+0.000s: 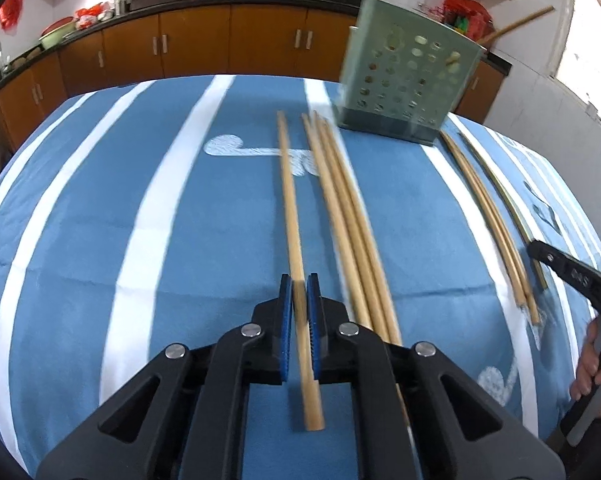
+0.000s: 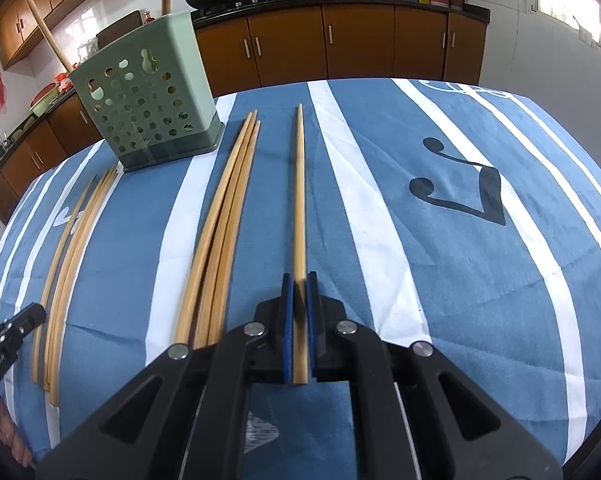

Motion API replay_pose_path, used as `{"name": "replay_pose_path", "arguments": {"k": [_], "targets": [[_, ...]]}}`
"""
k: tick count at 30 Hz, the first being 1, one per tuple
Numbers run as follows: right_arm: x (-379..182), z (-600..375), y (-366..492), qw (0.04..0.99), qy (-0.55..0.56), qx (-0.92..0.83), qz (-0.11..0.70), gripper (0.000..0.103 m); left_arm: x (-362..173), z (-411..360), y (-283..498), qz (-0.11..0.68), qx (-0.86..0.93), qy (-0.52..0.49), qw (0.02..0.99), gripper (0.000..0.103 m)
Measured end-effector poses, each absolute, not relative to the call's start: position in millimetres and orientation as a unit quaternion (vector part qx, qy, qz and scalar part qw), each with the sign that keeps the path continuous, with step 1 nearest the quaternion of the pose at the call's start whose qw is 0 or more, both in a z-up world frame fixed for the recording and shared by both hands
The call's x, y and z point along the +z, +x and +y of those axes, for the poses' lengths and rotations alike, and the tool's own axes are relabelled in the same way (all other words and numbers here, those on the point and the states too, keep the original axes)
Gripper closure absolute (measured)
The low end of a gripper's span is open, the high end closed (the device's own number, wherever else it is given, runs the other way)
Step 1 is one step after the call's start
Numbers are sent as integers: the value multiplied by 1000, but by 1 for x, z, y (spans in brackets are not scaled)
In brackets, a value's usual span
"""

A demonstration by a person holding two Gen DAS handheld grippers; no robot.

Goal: Organize utensils

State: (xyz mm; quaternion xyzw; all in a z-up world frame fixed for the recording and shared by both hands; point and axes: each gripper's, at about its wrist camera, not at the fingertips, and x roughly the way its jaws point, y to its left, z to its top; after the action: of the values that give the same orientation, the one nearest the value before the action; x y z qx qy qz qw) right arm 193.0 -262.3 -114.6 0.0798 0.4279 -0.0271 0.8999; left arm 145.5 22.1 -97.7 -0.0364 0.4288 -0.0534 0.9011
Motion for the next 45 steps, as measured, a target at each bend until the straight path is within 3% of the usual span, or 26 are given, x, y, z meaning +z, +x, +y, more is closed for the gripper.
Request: {"name": "replay_pose_path", "arguments": {"k": [21,33,37,41,45], "targets": [[-115,-263,196,902,73,-13,426,94,-96,39,158,428,-51,-52,901,95],[-114,-261,186,900,75,-7,429,87,-96,42,148,430,-51,-44,900,94],[-114,-263,182,900,76,-7,429,86,-96,45,142,429,-51,-41,901,82],[-116,-263,177,902,70,-8,425,88,-97,43,136,426,-50,-35,903,82],[-116,-266,175,903,70,-12,423,95,-97,40,132,421,-49,-26,905,85]]}}
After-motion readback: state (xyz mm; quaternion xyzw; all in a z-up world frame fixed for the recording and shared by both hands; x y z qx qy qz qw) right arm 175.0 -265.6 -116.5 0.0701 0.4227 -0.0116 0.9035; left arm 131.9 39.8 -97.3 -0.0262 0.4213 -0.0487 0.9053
